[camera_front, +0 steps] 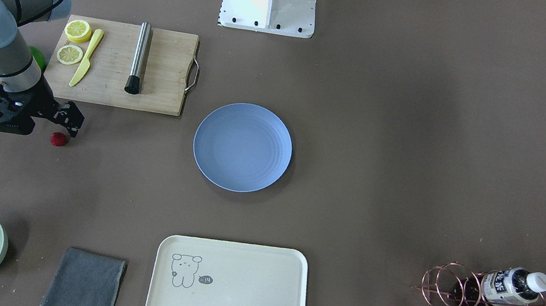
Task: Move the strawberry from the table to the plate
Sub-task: 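Lower the right gripper onto the red strawberry and close it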
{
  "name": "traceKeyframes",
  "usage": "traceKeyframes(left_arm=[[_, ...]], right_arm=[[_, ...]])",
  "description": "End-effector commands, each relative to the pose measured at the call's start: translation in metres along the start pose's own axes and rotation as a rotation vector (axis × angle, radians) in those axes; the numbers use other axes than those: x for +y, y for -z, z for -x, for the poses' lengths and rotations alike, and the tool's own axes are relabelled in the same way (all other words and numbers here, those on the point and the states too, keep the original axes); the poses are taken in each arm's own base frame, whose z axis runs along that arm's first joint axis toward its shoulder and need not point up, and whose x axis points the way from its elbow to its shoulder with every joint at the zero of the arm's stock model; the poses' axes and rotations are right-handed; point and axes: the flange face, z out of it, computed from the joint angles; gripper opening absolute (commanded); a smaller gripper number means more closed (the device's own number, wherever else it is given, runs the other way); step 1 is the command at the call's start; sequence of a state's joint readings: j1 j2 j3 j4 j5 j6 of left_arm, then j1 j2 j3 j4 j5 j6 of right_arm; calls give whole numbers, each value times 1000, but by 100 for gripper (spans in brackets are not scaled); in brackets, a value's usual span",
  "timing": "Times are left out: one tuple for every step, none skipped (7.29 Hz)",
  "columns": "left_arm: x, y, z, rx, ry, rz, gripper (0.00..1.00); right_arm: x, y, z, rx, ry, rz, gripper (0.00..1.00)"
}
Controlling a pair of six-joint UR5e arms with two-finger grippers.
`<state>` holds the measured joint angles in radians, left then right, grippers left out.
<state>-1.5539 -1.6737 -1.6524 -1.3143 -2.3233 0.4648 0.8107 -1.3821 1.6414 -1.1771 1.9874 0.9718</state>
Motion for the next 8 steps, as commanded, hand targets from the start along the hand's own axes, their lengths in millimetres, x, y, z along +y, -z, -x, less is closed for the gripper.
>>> traceKeyframes(left_arm=[[0, -1, 0, 1, 0, 2, 99], [5, -4, 1, 4, 5, 7, 99], [7, -6, 1, 5, 7, 9, 99], [7, -6, 1, 5, 7, 9, 99], [6, -6, 0, 5, 5, 9, 99], [9, -8, 1, 7, 9, 13, 99], [9, -8, 1, 6, 10, 12, 99], [9, -8, 1, 7, 11, 13, 99]], right_arm=[[2, -6, 1, 11, -5, -1, 90], [3, -6, 2, 11, -4, 0, 90], [4, -7, 3, 11, -2, 2, 90], [-3, -9, 13, 5, 3, -2, 90], [-8, -11, 19, 6, -17, -8, 78], [-9, -10, 20, 4, -23, -8, 59], [-8, -9, 18, 4, -24, -10, 35], [-6, -9, 11, 13, -29, -15, 22]])
